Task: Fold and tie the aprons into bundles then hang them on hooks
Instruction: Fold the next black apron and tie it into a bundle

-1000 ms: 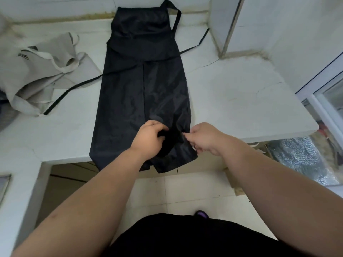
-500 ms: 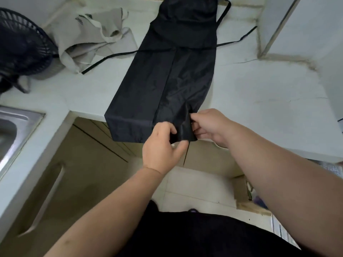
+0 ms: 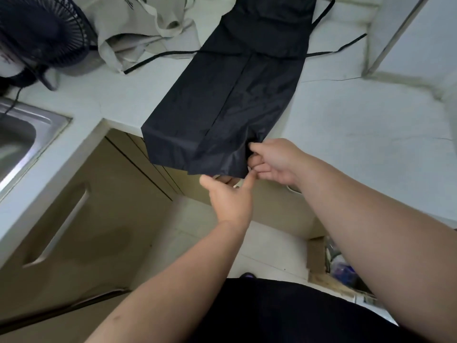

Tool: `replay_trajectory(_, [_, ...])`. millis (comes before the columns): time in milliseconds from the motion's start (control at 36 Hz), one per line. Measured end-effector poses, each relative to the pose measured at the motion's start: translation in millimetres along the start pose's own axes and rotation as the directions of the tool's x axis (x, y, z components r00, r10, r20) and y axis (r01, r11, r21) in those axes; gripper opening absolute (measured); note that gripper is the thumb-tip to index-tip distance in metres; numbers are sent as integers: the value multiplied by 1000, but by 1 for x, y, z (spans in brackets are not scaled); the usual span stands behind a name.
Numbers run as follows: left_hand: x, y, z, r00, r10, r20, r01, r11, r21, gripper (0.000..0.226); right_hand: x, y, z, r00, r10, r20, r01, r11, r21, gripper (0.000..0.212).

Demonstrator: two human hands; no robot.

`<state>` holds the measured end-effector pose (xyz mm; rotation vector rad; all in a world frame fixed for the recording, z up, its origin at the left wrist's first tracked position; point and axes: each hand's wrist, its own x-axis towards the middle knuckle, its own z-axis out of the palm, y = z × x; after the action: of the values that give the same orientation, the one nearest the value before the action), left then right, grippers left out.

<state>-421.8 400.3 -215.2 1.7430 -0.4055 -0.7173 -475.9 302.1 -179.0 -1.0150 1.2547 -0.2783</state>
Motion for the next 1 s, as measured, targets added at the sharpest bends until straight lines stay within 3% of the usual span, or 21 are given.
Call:
replay_trajectory(111, [7,1,-6,1000,-11,27,10,1000,14,35,1,-1,-4,1000,13,-25,-13,1000,-20,15])
replay_trajectory(250, [21,3,-25,973,37,227,-62,992,106,22,7,2,-11,980,-15,-197,-10,992,-127,7])
replay_trajectory(333, [33,3,-36,951,27,308,-99,970,221,25,6,5,-13,984,25,-179,-51,988,-144,7])
replay_trajectory(472, [31,2,-43,939,38,341,-91,986,140,26,3,-1,-18,991,86,-104,-88,996,-10,19])
replay_trajectory(611, [17,-4,-37,896,-101,432,83,995,60,18,7,-2,-19,992,72,-99,-48,974,220,18])
replay_trajectory(722, [18,-7,-35,836,-203,509,159,979,131,13,12,0,-20,985,122,-124,-71,932,355,24])
replay_trajectory(861, [21,-7,-38,801,-279,529,187,957,221,13,10,3,-24,986,139,-93,-89,906,413,24])
replay_trajectory(1000, [21,-11,-35,732,-513,449,427,858,285,11,11,6,-25,989,133,-62,-102,927,362,15])
